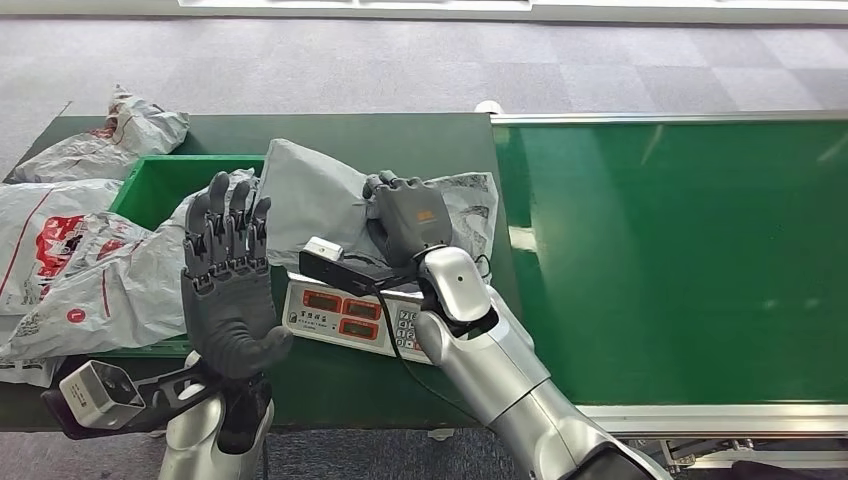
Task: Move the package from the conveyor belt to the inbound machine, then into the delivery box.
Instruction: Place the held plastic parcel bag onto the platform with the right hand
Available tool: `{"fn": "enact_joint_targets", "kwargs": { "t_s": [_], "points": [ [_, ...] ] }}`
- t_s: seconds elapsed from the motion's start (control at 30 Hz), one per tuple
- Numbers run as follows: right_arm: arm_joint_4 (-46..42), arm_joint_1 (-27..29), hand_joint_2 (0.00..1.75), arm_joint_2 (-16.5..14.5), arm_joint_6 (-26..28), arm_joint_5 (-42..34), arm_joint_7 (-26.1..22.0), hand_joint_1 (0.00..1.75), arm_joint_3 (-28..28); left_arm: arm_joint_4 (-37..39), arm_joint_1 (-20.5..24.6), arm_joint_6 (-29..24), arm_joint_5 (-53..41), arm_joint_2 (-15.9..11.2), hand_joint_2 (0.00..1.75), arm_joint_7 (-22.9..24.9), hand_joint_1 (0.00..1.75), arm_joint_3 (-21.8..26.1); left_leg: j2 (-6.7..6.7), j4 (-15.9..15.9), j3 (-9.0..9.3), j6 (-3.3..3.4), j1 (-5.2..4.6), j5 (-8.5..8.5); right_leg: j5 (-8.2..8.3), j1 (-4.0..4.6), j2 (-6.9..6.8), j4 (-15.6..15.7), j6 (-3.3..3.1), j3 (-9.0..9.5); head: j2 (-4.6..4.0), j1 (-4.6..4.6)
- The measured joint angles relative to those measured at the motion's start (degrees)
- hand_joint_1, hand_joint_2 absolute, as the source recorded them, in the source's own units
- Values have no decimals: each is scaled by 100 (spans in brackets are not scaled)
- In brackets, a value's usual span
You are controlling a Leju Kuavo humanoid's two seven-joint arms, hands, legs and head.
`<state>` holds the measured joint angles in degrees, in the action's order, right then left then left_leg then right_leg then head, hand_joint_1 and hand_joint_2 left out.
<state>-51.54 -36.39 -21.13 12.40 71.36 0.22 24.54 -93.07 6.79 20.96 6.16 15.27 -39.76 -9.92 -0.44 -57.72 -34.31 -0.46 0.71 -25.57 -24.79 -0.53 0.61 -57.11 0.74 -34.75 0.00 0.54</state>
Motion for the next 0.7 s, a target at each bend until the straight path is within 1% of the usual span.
{"fn": "enact_joint_targets", "kwargs": {
  "t_s": [0.13, 0.23, 0.47, 0.6, 0.7],
  "points": [
    [-40, 1, 0, 20, 206, 101, 129, 0, 90, -3, -3, -74, -7, -9, 175, -4, 0, 0, 1, 0, 0, 0, 0, 0, 0, 0, 0, 0, 0, 0, 0, 0],
    [-137, 1, 0, 37, 271, 166, 195, 0, 157, -10, -12, -152, -43, -22, 175, -25, 0, 0, 1, 0, 0, 0, 0, 0, 0, 0, 1, 0, 0, 0, 0, 0],
    [-343, 2, 0, 80, 539, 534, 583, 0, 292, -40, -68, -282, -104, -45, 175, -43, 0, 0, 1, 0, 0, 0, 0, 0, 0, 0, 1, 0, -1, 0, 0, 0],
    [-431, 3, 0, 97, 644, 824, 814, 0, 342, -73, -86, -326, -107, -45, 175, -44, 0, 0, 1, 0, 0, 0, 0, 0, 0, 0, 1, 0, 0, 0, 0, 1],
    [-568, 34, 0, 127, 798, 1166, 1097, 0, 345, -83, -91, -326, -111, -45, 175, -44, 0, 0, 1, 0, 1, 0, 0, 0, 0, 0, 0, 0, 0, -1, 0, 0]
  ]
}}
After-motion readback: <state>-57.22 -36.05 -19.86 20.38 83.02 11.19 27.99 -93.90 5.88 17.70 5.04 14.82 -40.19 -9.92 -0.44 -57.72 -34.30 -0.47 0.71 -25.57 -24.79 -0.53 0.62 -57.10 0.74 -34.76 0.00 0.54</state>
